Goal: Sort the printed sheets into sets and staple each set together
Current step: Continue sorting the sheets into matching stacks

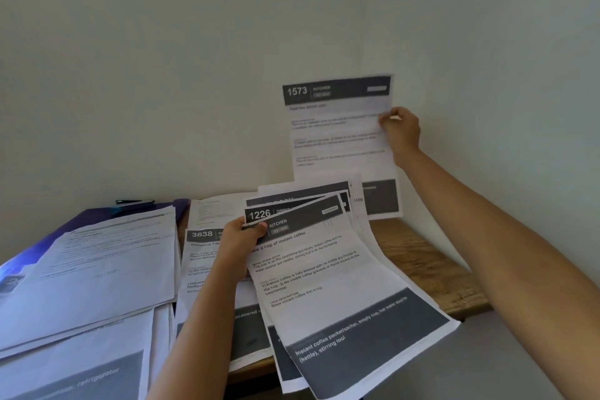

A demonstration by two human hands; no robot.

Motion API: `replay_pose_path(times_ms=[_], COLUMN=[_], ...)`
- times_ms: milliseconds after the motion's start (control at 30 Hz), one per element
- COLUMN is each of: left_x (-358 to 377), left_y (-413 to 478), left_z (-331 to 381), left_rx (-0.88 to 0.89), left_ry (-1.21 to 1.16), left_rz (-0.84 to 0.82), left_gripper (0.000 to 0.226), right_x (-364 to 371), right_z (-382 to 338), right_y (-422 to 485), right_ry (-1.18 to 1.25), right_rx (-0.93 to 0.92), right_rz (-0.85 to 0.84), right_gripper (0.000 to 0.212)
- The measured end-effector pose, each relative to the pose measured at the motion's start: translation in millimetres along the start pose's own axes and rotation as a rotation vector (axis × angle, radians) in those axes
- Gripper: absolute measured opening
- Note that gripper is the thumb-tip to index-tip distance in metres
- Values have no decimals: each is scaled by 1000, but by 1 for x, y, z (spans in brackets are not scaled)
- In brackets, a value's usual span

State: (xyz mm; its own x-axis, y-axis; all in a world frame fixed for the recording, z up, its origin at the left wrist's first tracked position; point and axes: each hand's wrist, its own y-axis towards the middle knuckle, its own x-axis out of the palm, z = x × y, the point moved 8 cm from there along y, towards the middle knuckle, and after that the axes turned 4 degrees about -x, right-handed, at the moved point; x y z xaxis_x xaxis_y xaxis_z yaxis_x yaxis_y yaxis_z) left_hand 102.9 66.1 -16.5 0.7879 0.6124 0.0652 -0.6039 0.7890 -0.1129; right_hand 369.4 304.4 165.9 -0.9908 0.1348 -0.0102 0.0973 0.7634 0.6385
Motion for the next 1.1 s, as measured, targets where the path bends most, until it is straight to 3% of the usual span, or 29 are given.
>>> replay_pose_path(times_ms=[200,367,533,667,800,1100], left_x=[-9,-15,-16,-16,-16,-15], left_y=[4,5,3,1,0,-3], left_z=[1,2,1,1,2,3], left_rx=[31,53,37,23,15,16], left_ry=[42,96,90,79,83,82], left_rz=[68,119,134,125,122,115], left_gripper=[6,5,7,5,4,5], right_x=[-41,-70,-79,-75,-70,-76], right_z=[-39,-44,-59,-64,-55,-53], right_y=[14,16,8,5,6,3], right_ry=[-83,-106,-45,-11,-21,-65], right_rx=[-330,-387,-489,-513,-489,-478], right_rz=[165,374,462,436,421,483], right_gripper=[8,18,19,7,20,20])
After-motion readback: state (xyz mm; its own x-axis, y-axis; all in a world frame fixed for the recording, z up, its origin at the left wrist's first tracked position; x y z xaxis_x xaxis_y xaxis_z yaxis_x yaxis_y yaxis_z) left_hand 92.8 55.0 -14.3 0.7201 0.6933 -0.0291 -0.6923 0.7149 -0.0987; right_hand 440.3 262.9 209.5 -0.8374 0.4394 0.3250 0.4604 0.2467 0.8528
